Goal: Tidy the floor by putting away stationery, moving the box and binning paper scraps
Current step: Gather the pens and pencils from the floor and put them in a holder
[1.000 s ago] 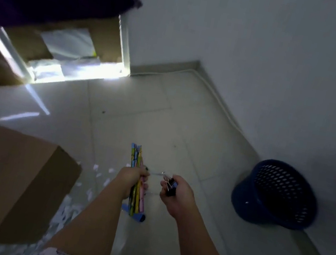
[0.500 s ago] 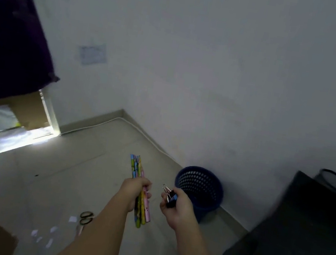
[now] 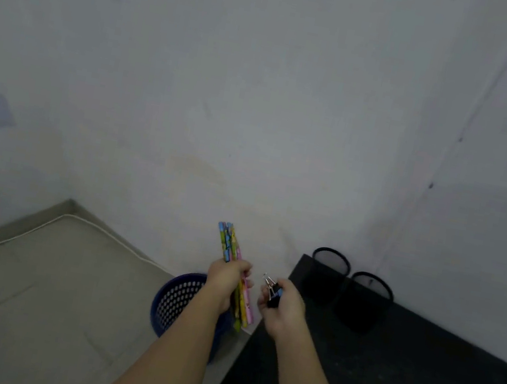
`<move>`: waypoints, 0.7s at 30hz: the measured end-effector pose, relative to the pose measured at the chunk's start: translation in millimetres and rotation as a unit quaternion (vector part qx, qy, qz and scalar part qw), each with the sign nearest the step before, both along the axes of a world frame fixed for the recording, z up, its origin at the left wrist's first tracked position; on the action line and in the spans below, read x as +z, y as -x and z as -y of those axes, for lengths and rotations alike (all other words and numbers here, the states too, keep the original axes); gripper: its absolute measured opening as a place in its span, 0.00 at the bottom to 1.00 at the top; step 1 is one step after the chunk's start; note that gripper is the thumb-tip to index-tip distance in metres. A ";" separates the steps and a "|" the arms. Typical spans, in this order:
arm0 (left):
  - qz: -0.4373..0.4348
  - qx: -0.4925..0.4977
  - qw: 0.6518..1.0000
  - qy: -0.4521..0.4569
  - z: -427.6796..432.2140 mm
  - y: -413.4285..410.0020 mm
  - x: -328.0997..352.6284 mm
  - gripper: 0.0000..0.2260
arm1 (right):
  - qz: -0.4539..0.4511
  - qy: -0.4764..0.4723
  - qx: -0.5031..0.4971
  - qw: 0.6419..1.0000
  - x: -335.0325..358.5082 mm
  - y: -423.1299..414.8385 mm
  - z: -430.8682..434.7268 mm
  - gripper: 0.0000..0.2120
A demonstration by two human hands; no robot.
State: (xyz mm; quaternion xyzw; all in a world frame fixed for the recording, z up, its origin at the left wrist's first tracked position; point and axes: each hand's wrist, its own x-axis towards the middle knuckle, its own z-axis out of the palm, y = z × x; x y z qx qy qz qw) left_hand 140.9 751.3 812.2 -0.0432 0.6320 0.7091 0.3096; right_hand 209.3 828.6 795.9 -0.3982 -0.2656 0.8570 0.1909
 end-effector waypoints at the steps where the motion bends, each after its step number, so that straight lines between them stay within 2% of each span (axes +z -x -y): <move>1: -0.010 -0.006 1.000 -0.009 -24.8 -0.4 5.7 0.05 | 0.002 -0.006 -0.013 1.000 4.3 -4.3 -24.4 0.10; 9: -0.150 -0.033 0.986 -0.065 -182.4 12.0 50.4 0.03 | 0.011 -0.062 -0.085 0.994 32.3 -7.8 -165.5 0.06; 13: -0.205 -0.074 0.975 -0.033 -226.2 17.1 35.7 0.04 | 0.076 -0.112 -0.051 0.989 26.7 3.3 -204.6 0.09; 18: -0.194 -0.121 0.972 0.054 -239.8 18.1 -15.4 0.06 | 0.184 -0.235 0.035 0.954 8.5 15.1 -224.3 0.09; 19: -0.193 -0.125 0.970 0.076 -238.6 18.7 -26.5 0.07 | 0.201 -0.260 0.052 0.943 5.9 16.8 -225.9 0.09; 21: -0.186 -0.127 0.966 0.130 -238.4 25.8 -55.7 0.16 | 0.236 -0.308 0.098 0.916 5.3 19.2 -226.5 0.09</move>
